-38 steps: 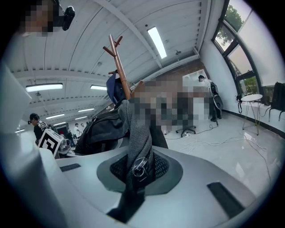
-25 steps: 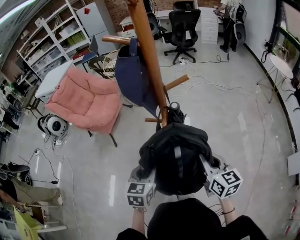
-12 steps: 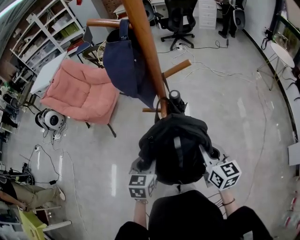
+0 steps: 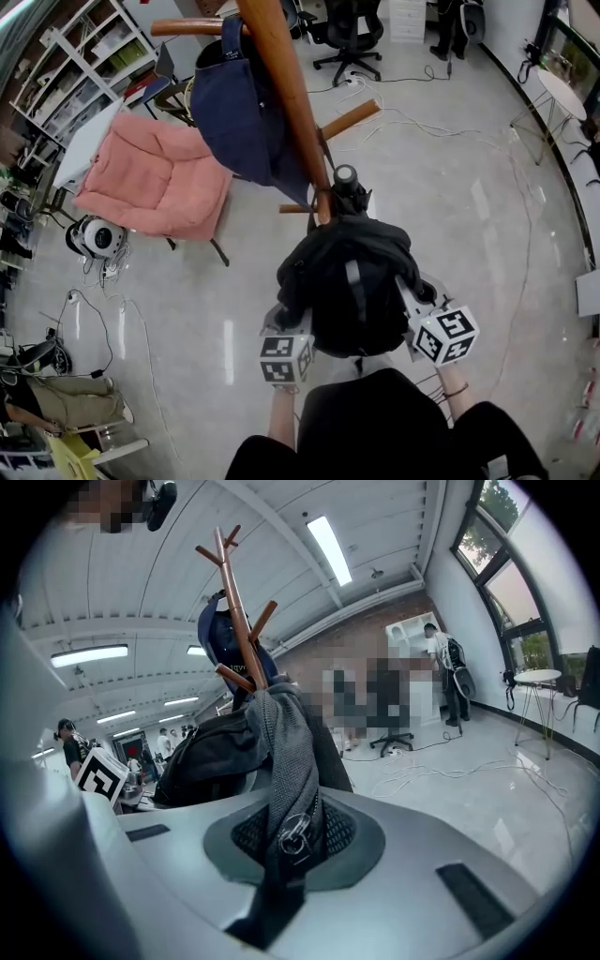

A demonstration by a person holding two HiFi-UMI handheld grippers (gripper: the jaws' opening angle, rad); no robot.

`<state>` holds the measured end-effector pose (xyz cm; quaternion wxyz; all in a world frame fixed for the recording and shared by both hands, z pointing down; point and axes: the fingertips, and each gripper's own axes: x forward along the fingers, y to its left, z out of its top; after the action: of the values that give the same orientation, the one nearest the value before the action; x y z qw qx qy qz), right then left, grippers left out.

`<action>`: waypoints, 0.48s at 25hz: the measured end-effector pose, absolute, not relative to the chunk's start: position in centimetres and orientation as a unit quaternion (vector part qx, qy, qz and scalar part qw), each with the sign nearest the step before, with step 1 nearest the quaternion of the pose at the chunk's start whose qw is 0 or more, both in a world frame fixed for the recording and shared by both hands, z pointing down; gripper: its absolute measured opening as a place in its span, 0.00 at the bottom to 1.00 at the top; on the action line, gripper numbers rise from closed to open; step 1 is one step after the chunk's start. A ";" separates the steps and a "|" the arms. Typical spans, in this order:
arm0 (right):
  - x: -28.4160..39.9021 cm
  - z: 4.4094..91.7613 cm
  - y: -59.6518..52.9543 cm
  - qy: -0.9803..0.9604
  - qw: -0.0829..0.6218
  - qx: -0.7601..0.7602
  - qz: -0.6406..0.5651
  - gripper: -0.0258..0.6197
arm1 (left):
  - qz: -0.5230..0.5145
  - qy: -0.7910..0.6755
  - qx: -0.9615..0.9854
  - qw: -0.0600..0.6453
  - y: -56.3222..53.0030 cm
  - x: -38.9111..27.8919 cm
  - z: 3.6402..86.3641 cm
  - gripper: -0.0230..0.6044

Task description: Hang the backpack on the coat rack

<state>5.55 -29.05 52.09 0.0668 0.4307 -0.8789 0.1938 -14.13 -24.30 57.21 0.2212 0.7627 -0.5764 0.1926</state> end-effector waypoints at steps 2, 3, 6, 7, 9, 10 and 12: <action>5.4 52.3 -29.2 -0.878 0.066 0.432 0.195 0.09 | 0.193 -0.577 0.762 0.222 -24.7 -14.3 57.5 0.19; 5.3 52.4 -29.3 -0.878 0.065 0.433 0.195 0.09 | 0.193 -0.577 0.762 0.222 -24.8 -14.4 57.6 0.19; 5.2 52.8 -29.6 -0.876 0.062 0.435 0.197 0.09 | 0.195 -0.578 0.761 0.222 -25.2 -14.5 57.9 0.19; 5.2 52.9 -29.7 -0.876 0.061 0.436 0.198 0.09 | 0.195 -0.578 0.761 0.221 -25.3 -14.6 58.0 0.19; 5.1 53.2 -29.9 -0.875 0.059 0.437 0.199 0.09 | 0.194 -0.579 0.760 0.221 -25.5 -14.7 58.2 0.19; 5.1 53.3 -30.0 -0.875 0.058 0.437 0.200 0.09 | 0.193 -0.580 0.760 0.220 -25.7 -14.8 58.3 0.19; 5.0 53.6 -30.2 -0.875 0.057 0.438 0.199 0.09 | 0.192 -0.582 0.759 0.219 -26.0 -14.9 58.6 0.19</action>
<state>5.03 -30.18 53.55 0.0566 0.4378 -0.8748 0.1995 -14.87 -25.97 58.55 0.2193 0.7595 -0.5816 0.1918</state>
